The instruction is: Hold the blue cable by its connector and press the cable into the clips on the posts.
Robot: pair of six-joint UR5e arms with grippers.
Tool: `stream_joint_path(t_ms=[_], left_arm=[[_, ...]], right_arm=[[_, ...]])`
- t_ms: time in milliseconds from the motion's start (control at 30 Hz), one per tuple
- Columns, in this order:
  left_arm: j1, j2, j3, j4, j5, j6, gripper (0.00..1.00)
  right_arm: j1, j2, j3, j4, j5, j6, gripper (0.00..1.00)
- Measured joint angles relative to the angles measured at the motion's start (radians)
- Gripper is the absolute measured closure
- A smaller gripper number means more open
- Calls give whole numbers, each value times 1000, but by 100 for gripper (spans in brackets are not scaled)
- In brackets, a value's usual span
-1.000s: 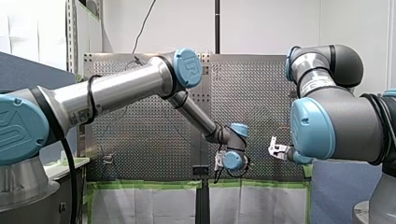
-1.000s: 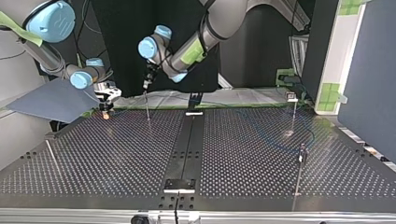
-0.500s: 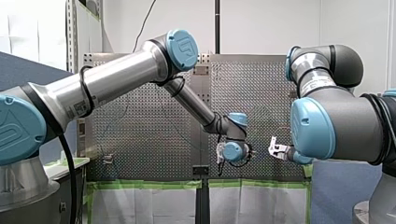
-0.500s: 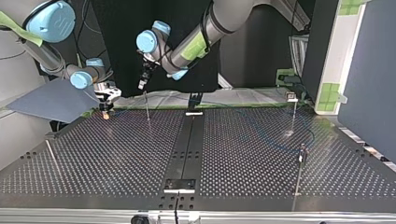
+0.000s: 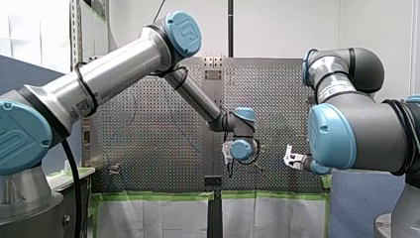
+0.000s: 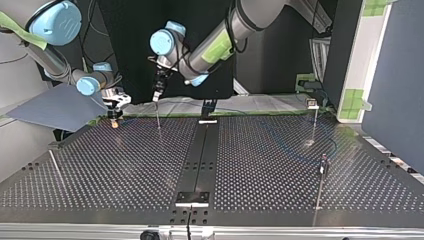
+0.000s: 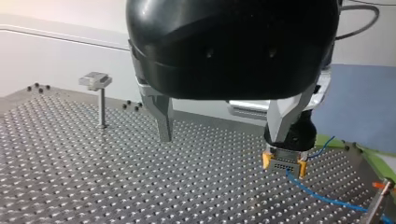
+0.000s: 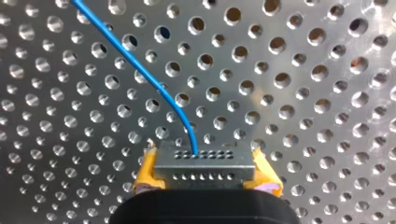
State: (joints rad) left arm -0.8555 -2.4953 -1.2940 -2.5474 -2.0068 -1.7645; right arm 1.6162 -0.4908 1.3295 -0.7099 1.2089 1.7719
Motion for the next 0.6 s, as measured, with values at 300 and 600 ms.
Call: stream_joint_path(t_ms=[300, 600], left_arm=[[-4, 85, -84, 0, -31, -3, 0], [-5, 164, -164, 1, -38, -4, 0]], right_arm=[[4, -1, 0, -5, -2, 1, 100], [9, 0, 0, -6, -17, 0, 100]])
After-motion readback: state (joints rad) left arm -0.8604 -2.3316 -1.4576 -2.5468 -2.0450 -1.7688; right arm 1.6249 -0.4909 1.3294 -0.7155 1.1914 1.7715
